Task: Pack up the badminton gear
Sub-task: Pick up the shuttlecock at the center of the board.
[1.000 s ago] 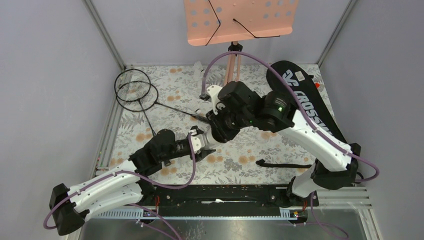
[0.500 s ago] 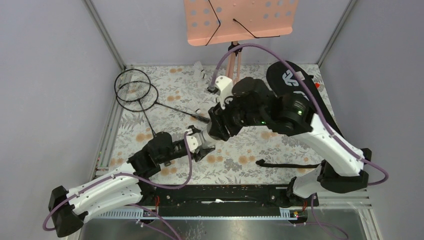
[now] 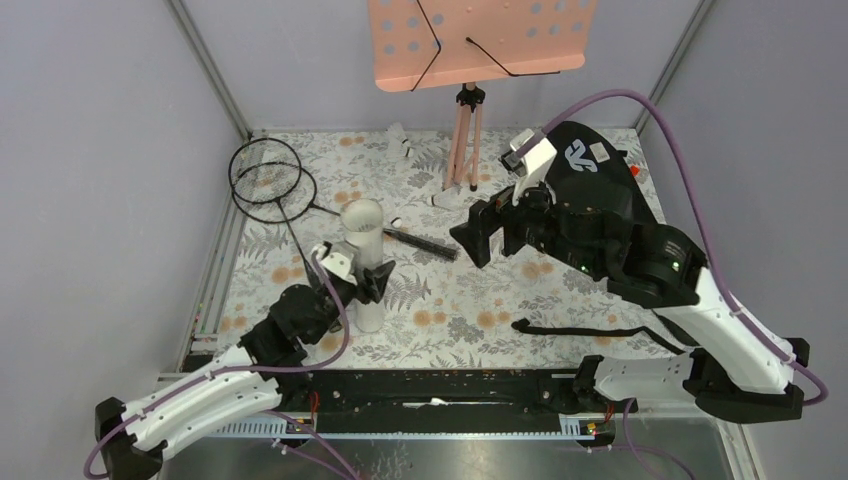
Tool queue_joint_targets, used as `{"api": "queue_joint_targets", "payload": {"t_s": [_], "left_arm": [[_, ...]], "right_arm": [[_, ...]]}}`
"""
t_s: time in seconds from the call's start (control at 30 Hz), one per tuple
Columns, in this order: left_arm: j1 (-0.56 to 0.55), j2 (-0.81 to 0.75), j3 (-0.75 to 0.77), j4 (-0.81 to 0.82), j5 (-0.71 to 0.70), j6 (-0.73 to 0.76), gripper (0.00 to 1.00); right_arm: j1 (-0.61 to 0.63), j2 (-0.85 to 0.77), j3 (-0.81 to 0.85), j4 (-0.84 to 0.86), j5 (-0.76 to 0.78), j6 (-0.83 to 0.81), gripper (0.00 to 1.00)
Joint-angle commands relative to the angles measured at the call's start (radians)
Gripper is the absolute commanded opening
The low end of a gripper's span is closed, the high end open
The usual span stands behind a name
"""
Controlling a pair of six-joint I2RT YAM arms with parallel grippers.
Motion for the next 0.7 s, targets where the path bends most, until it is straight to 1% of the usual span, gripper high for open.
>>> {"api": "queue_joint_targets", "payload": {"t_s": [0.0, 0.07, 0.13, 0.23, 0.3, 0.53, 0.6, 0.67], "left_arm": [[-0.001, -0.086, -0.021, 0.055, -0.319, -0.123, 0.58], [-0.002, -0.119, -0.042, 0.055, -0.373, -0.147, 0.58], [-0.002, -0.142, -0.055, 0.043, -0.411, -0.162, 0.59], [-0.002, -0.159, -0.056, 0.007, -0.424, -0.179, 0.59], [-0.002, -0.152, -0.049, -0.014, -0.414, -0.184, 0.61], [-0.001, -0.077, -0.049, -0.038, -0.374, -0.201, 0.62], [-0.002, -0.057, -0.049, -0.037, -0.357, -0.205, 0.64], [-0.002, -0.039, -0.051, -0.037, -0.335, -0.208, 0.64]], "right_arm": [[-0.137, 0.013, -0.152, 0.136, -0.007, 0.118, 1.0], [-0.222, 0.044, -0.224, 0.178, -0.068, 0.166, 0.99], [-0.262, 0.096, -0.273, 0.224, -0.056, 0.175, 0.99], [-0.326, 0.198, -0.291, 0.279, -0.107, 0.222, 1.0], [-0.37, 0.282, -0.277, 0.315, -0.174, 0.253, 0.99], [-0.483, 0.607, -0.169, 0.394, -0.221, 0.272, 0.96], [-0.517, 0.688, -0.158, 0.457, -0.273, 0.287, 0.93], [-0.548, 0.766, -0.154, 0.533, -0.304, 0.299, 0.92]]}}
